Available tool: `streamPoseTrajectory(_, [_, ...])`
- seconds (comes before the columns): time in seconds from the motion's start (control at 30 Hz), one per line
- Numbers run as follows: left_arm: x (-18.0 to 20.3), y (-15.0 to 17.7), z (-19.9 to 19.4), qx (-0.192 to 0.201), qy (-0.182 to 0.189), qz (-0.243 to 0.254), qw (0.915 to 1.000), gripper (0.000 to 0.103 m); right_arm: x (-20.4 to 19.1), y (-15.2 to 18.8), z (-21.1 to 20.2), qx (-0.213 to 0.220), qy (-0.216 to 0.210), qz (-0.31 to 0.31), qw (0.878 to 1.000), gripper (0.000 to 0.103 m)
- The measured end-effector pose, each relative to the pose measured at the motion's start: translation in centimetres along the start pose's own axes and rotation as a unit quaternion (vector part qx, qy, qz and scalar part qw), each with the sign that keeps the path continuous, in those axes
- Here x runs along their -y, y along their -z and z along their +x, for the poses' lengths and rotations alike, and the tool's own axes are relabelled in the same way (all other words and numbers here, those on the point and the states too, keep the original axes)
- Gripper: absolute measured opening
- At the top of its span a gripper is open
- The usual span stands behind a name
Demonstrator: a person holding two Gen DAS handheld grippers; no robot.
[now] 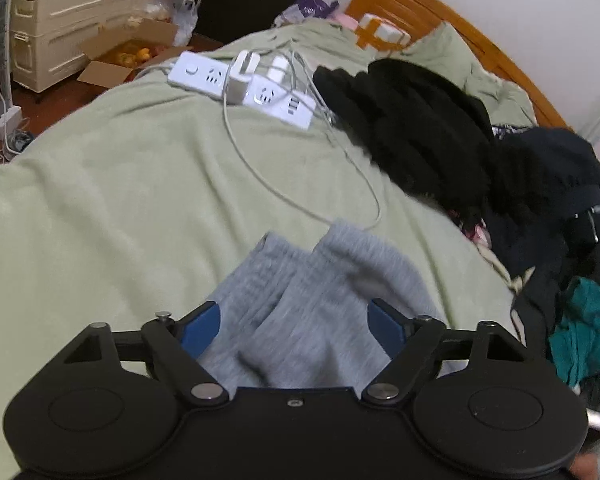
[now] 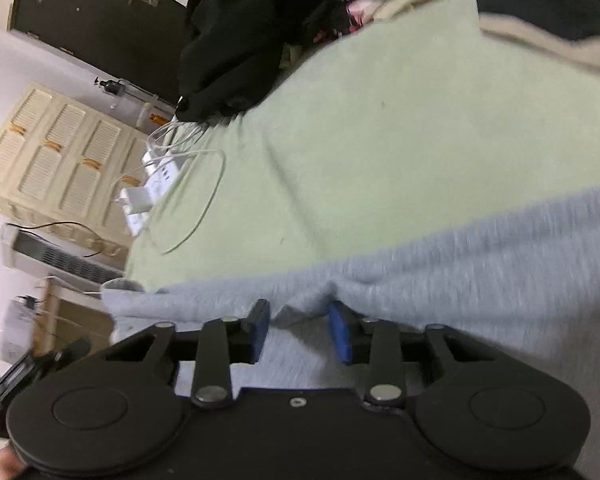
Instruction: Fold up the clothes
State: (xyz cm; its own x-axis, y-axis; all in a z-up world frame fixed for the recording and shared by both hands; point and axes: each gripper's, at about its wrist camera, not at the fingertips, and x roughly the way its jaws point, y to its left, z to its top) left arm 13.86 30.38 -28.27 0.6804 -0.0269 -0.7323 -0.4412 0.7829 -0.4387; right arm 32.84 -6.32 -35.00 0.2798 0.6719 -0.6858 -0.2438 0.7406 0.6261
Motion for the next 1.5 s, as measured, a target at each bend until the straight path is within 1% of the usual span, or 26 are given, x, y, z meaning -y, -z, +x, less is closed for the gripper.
streamPoseTrajectory(0.03, [-0.2, 0.2, -0.1, -0.003, 0.009, -0.003, 0.9999, 0.080, -0.1, -0.3, 0.1, 0.008, 0.008, -0.004, 1.000, 0.020])
streamPoseTrajectory(0.13, [-0.7, 0.8, -0.4, -0.019, 0.043, -0.013, 0.9988, 0.080, 0.0, -0.7, 0.0, 0.014, 0.012, 0.018, 1.000, 0.020])
streamPoseTrajectory(0.2, [-1.0, 1.3, 0.0, -0.030, 0.041, -0.014, 0.9986, 0.080, -0.7, -0.7, -0.1, 0.014, 0.024, 0.006, 1.000, 0.021])
streamPoseTrajectory(0.23, [-1.4, 1.6, 0.3, -0.036, 0.047, -0.027, 0.9979, 0.080, -1.0, -0.5, -0.3, 0.015, 0.027, -0.002, 1.000, 0.025])
streamPoseTrajectory(0.33, [-2.7, 2.4, 1.5, -0.058, 0.071, -0.080, 0.9925, 0.080, -3.2, 0.2, -0.9, 0.009, 0.025, -0.053, 0.998, 0.042])
streamPoseTrajectory(0.37, [-2.9, 2.7, 1.9, -0.061, 0.079, -0.091, 0.9908, 0.080, -4.4, 0.6, -1.1, -0.001, 0.029, -0.090, 0.996, 0.042])
streamPoseTrajectory(0.4, [-3.0, 3.0, 2.3, -0.062, 0.085, -0.097, 0.9896, 0.080, -5.6, 1.2, -1.1, -0.011, 0.034, -0.132, 0.991, 0.042])
streamPoseTrajectory(0.53, [-3.1, 3.0, 3.9, -0.064, 0.086, -0.109, 0.9882, 0.066, -8.2, 3.0, -0.5, -0.042, 0.046, -0.235, 0.970, 0.042])
streamPoseTrajectory(0.6, [-3.1, 2.4, 4.7, -0.063, 0.084, -0.106, 0.9887, 0.060, -9.3, 4.3, -0.7, -0.057, 0.029, -0.301, 0.952, 0.042])
streamPoseTrajectory(0.63, [-3.2, 2.3, 4.8, -0.064, 0.087, -0.107, 0.9884, 0.059, -9.6, 4.8, -0.8, -0.061, 0.022, -0.321, 0.945, 0.047])
streamPoseTrajectory(0.67, [-3.4, 2.1, 5.1, -0.064, 0.094, -0.112, 0.9872, 0.059, -10.0, 5.3, -0.9, -0.067, 0.015, -0.352, 0.934, 0.059])
streamPoseTrajectory(0.7, [-3.6, 1.9, 5.4, -0.064, 0.099, -0.116, 0.9862, 0.059, -10.3, 5.7, -0.9, -0.072, 0.018, -0.375, 0.924, 0.063])
streamPoseTrajectory(0.73, [-3.8, 1.9, 5.5, -0.063, 0.099, -0.118, 0.9860, 0.051, -10.5, 6.1, -0.8, -0.079, 0.021, -0.397, 0.914, 0.064])
streamPoseTrajectory(0.77, [-3.9, 1.8, 5.7, -0.063, 0.098, -0.121, 0.9858, 0.046, -10.5, 6.4, -0.7, -0.089, 0.021, -0.410, 0.907, 0.064])
streamPoseTrajectory(0.83, [-4.0, 1.7, 5.8, -0.060, 0.097, -0.121, 0.9861, 0.030, -10.2, 6.2, -0.5, -0.102, 0.011, -0.403, 0.909, 0.064])
streamPoseTrajectory(0.87, [-3.9, 1.5, 5.6, -0.054, 0.099, -0.115, 0.9870, 0.024, -10.0, 6.1, -0.3, -0.108, 0.006, -0.398, 0.911, 0.064])
streamPoseTrajectory(0.9, [-3.8, 1.4, 5.4, -0.049, 0.100, -0.111, 0.9876, 0.019, -9.9, 6.0, -0.2, -0.113, 0.001, -0.395, 0.912, 0.064])
streamPoseTrajectory(0.97, [-3.8, 1.2, 4.8, -0.046, 0.100, -0.113, 0.9875, 0.014, -10.1, 5.7, 0.1, -0.122, -0.012, -0.393, 0.911, 0.064])
streamPoseTrajectory(1.03, [-3.5, 0.6, 3.4, -0.036, 0.099, -0.106, 0.9888, 0.012, -10.5, 5.5, 0.2, -0.125, -0.026, -0.394, 0.910, 0.064])
streamPoseTrajectory(1.1, [-3.1, 0.0, 1.9, -0.029, 0.100, -0.093, 0.9902, 0.012, -11.2, 5.3, 0.0, -0.116, -0.042, -0.394, 0.911, 0.064])
streamPoseTrajectory(1.17, [-2.3, -0.5, 0.3, -0.025, 0.090, -0.062, 0.9937, 0.012, -12.1, 4.6, 0.1, -0.103, -0.057, -0.389, 0.914, 0.064])
streamPoseTrajectory(1.27, [-1.9, -0.7, -0.4, -0.033, 0.082, -0.044, 0.9951, 0.013, -13.7, 2.7, 0.9, -0.090, -0.088, -0.384, 0.915, 0.064])
streamPoseTrajectory(1.33, [-1.9, -0.6, -0.2, -0.036, 0.071, -0.030, 0.9964, 0.013, -15.2, 1.6, 2.3, -0.089, -0.103, -0.398, 0.907, 0.066])
streamPoseTrajectory(1.37, [-2.0, -0.4, 0.0, -0.038, 0.067, -0.031, 0.9965, 0.013, -16.4, 0.9, 3.6, -0.095, -0.116, -0.412, 0.899, 0.070])
streamPoseTrajectory(1.43, [-2.2, -0.3, 0.3, -0.038, 0.066, -0.037, 0.9964, 0.013, -18.4, -0.3, 6.7, -0.119, -0.138, -0.431, 0.884, 0.071])
streamPoseTrajectory(1.5, [-2.2, -0.1, 0.5, -0.033, 0.064, -0.036, 0.9968, 0.013, -20.0, -1.1, 9.8, -0.150, -0.147, -0.435, 0.876, 0.071])
